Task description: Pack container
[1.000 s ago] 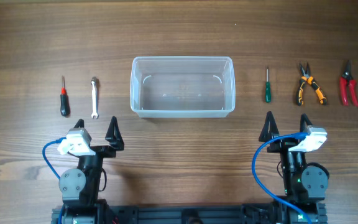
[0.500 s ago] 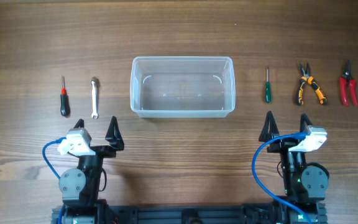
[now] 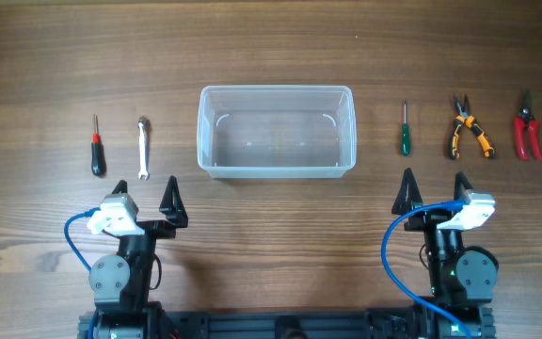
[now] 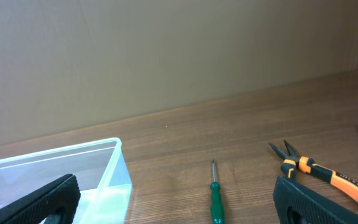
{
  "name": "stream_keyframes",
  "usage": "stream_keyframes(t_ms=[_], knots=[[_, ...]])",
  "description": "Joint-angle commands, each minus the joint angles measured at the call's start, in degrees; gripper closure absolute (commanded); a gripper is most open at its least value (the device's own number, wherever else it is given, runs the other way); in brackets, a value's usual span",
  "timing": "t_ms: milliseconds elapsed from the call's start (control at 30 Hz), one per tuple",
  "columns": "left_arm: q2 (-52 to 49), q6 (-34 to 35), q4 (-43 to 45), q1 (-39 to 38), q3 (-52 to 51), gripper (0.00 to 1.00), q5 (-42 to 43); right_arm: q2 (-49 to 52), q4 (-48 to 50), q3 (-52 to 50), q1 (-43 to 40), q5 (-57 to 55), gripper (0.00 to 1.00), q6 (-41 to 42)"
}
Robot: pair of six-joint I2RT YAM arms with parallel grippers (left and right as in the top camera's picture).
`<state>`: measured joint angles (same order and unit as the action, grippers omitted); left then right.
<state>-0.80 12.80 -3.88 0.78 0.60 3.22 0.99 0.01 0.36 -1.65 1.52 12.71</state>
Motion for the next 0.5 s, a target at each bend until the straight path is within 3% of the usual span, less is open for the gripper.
stream_keyframes(t_ms=[0, 233, 467], knots=[[0.3, 0.5, -0.3, 0.3, -0.3, 0.0, -0.3, -0.5, 0.1, -0.1, 0.3, 1.1, 0.0, -0.5], [0.3, 0.5, -0.3, 0.3, -0.3, 0.0, -0.3, -0.5, 0.2, -0.1, 0.3, 2.2, 0.0, 0.1], [0.3, 0.5, -0.3, 0.3, -0.3, 0.0, -0.3, -0.5, 0.5, 0.0, 0.3, 5.1, 0.0, 7.0]])
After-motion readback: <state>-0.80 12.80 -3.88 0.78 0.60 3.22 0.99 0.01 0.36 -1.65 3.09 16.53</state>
